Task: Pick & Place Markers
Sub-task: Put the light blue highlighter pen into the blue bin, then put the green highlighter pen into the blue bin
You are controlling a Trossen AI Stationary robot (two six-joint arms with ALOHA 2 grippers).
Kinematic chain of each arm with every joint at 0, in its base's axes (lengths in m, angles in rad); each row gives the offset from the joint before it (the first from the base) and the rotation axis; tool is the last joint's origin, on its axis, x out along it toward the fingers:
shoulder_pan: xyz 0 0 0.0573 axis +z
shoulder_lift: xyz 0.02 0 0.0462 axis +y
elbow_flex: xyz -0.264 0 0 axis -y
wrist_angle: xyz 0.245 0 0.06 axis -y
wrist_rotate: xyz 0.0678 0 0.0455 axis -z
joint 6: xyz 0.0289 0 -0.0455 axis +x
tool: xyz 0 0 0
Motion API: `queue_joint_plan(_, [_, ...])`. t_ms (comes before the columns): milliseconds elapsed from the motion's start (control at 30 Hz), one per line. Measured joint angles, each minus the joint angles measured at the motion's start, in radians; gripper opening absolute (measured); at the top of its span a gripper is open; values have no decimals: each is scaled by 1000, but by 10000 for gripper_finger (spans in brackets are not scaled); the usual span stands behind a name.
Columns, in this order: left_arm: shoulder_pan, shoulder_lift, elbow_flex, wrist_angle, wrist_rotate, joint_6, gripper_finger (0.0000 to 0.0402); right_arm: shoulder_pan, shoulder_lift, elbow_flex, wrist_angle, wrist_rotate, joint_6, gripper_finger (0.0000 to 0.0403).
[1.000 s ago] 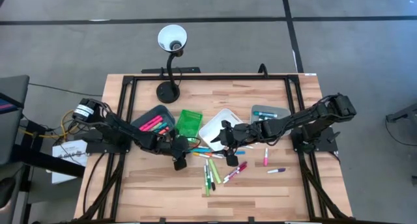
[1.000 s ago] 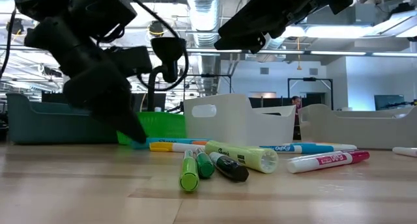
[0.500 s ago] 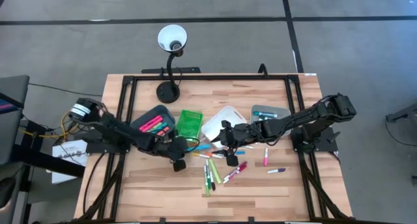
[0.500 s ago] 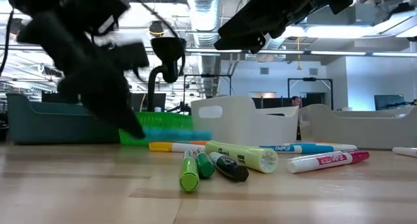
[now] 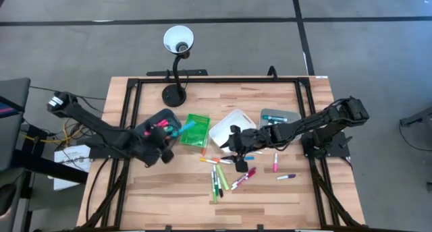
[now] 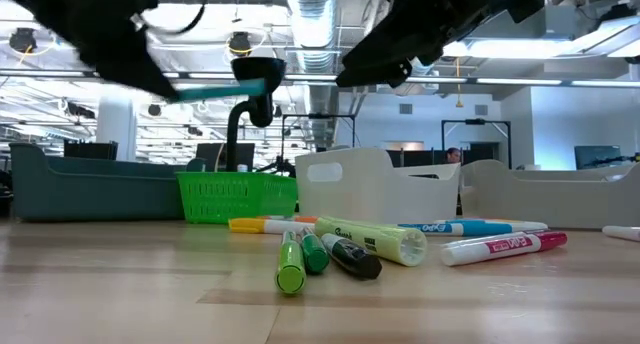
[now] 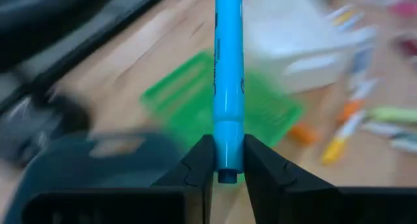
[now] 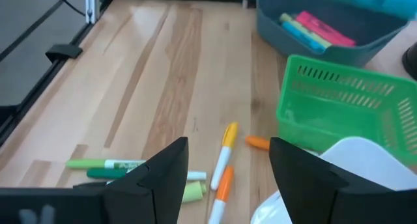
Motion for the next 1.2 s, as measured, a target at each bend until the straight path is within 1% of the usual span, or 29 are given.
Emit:
queue_joint_plan(100, [18,-36,0,-224,13,-190,64,0,0,0,-20,0,1,204])
queue_joint_plan(167, [40,-41,0,-349,63,-286,64,0,0,0,-27,0,3,204])
queue_joint_plan(233, [65,-38,-6,-425,135,-362,67,1,0,0,-32,0,29,204])
queue_joint_plan(300, [88,-37,-35,-433,198,-384,71,3,0,0,-40,0,57,205])
queue_joint_plan(433, [129,-36,-100,-430,286,-387,87,17,0,0,-60,-2,78,205])
queue_joint_plan(567, [155,-36,-149,-414,298,-418,113,44,0,0,-84,-3,77,205])
queue_joint_plan(733, [171,-36,-151,-383,298,-406,140,83,0,0,-99,-3,71,205])
queue_joint_plan(867, [171,-36,-127,-333,298,-354,148,126,-12,1,-159,-2,71,205])
queue_joint_plan(1033, [171,-42,-15,-308,288,-195,148,174,-84,72,-416,12,82,205])
queue_joint_plan(1100, [170,-46,36,-296,249,-145,149,179,-120,103,-513,47,136,205])
queue_joint_plan(1200, [167,-54,89,-207,169,-65,149,177,-173,116,-571,65,206,205])
